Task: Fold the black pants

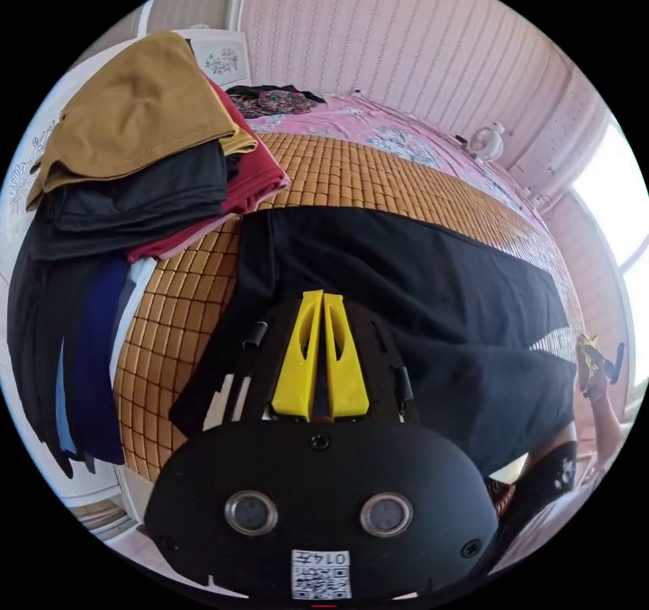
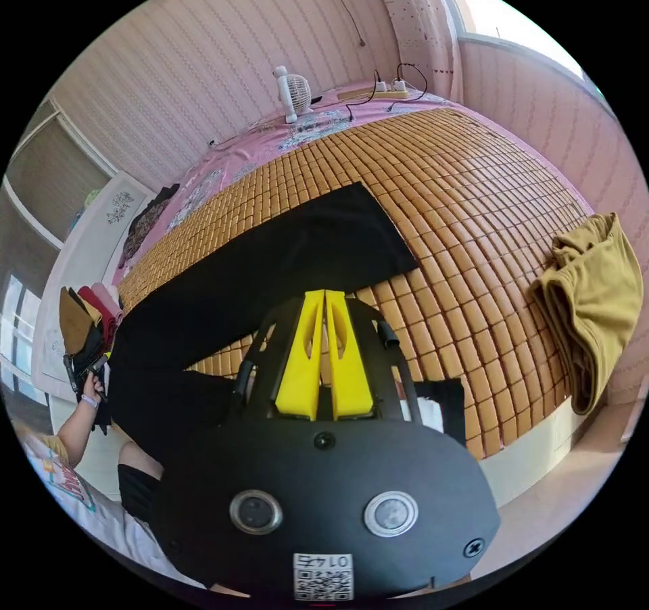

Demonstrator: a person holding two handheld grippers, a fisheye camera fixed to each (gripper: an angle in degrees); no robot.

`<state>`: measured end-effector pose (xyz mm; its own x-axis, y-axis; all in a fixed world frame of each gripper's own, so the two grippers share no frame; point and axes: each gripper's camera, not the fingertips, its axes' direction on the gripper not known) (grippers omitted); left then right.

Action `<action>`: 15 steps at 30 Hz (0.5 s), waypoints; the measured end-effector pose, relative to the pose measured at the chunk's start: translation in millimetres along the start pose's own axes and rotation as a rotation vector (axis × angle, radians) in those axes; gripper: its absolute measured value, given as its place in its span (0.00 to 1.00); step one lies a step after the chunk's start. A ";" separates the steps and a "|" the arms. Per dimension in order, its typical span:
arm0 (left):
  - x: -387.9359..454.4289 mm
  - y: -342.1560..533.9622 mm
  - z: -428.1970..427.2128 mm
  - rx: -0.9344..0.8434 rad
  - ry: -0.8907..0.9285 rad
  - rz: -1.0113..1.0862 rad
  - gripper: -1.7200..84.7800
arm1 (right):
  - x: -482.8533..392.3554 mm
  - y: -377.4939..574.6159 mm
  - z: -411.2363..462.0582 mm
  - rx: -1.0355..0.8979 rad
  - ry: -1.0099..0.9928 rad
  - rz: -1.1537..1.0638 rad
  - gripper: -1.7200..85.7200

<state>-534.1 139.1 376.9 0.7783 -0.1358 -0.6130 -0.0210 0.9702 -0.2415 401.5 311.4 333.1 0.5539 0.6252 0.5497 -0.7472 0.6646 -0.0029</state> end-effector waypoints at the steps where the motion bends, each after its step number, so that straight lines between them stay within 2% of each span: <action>1: 3.1 11.2 -5.0 -0.009 0.025 0.010 0.01 | 22.5 29.9 -21.8 -0.019 0.080 0.056 0.04; 3: 8.6 48.3 -14.6 -0.096 0.085 0.012 0.01 | 58.9 75.9 -53.0 -0.046 0.137 0.158 0.09; 6: 1.1 79.5 -21.5 -0.151 0.126 -0.034 0.01 | 123.5 148.7 -93.5 -0.062 0.070 0.408 0.14; 8: -15.6 92.7 -25.1 -0.145 0.209 -0.139 0.01 | 169.6 194.4 -107.5 -0.074 -0.086 0.604 0.17; 10: -31.4 102.8 -29.0 -0.128 0.275 -0.216 0.01 | 193.0 218.3 -110.6 -0.068 -0.226 0.683 0.19; 12: -40.6 110.6 -38.1 -0.123 0.177 -0.205 0.01 | 209.4 234.2 -110.2 -0.063 -0.290 0.735 0.20; 15: -53.2 114.3 -48.7 -0.159 0.133 -0.212 0.01 | 232.2 243.9 -104.7 -0.040 -0.452 0.781 0.16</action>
<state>-608.5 247.4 345.2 0.6869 -0.3675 -0.6270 0.0271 0.8751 -0.4832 386.3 661.5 372.6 -0.3094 0.6898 0.6545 -0.8318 0.1372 -0.5379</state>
